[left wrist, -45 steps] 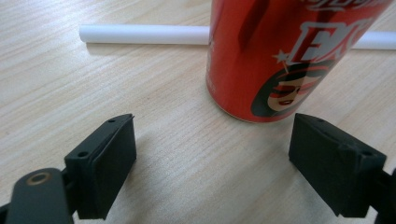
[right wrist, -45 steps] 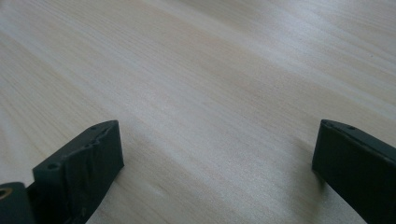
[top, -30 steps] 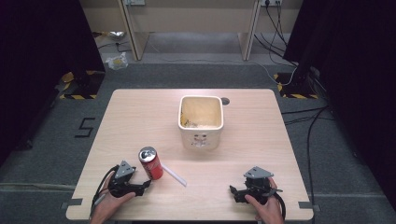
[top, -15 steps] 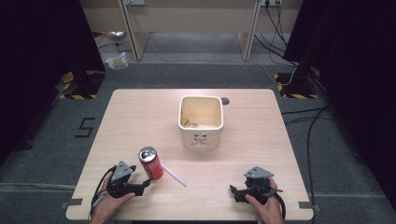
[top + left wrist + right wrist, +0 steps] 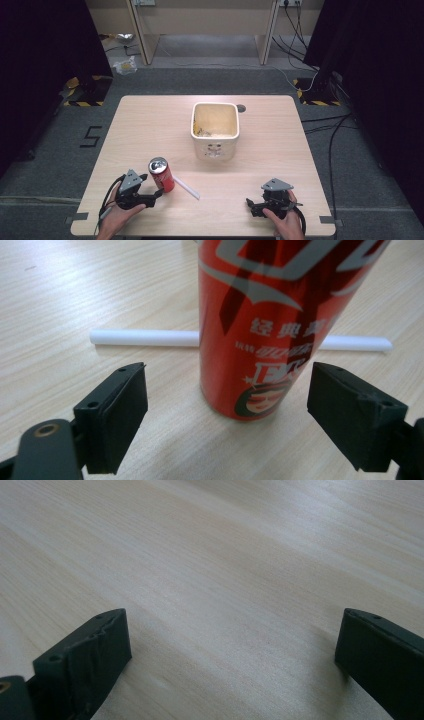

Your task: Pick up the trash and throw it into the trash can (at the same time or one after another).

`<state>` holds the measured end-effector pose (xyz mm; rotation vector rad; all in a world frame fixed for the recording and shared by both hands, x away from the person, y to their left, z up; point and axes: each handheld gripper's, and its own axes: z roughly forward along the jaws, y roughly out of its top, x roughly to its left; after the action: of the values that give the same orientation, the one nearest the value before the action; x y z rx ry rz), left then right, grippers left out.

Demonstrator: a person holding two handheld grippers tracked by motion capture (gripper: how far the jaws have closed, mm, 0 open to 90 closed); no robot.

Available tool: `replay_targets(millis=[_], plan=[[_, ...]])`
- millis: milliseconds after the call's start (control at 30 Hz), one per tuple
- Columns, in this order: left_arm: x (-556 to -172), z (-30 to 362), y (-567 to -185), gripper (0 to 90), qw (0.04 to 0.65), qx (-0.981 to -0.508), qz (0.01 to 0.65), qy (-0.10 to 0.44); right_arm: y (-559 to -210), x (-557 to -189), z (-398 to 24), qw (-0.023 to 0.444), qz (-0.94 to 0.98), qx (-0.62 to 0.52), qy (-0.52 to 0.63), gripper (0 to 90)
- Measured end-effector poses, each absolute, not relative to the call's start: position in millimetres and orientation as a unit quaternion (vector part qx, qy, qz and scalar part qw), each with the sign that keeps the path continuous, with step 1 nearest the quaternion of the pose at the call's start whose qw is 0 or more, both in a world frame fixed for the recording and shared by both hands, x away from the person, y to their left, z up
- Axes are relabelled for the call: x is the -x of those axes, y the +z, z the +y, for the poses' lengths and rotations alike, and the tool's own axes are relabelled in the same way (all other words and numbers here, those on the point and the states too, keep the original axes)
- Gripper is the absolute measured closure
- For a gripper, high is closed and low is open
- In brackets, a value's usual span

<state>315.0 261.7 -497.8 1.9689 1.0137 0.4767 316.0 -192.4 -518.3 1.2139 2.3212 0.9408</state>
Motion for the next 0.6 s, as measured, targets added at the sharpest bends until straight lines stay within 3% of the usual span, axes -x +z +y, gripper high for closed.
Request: replay_targets(millis=[600], plan=[[-318.9,252.3,-489.4,15.9,0.435,-0.787,0.396,0.185,-518.2,-316.1,-192.4,0.178,0.821,-0.43,0.332,1.4]])
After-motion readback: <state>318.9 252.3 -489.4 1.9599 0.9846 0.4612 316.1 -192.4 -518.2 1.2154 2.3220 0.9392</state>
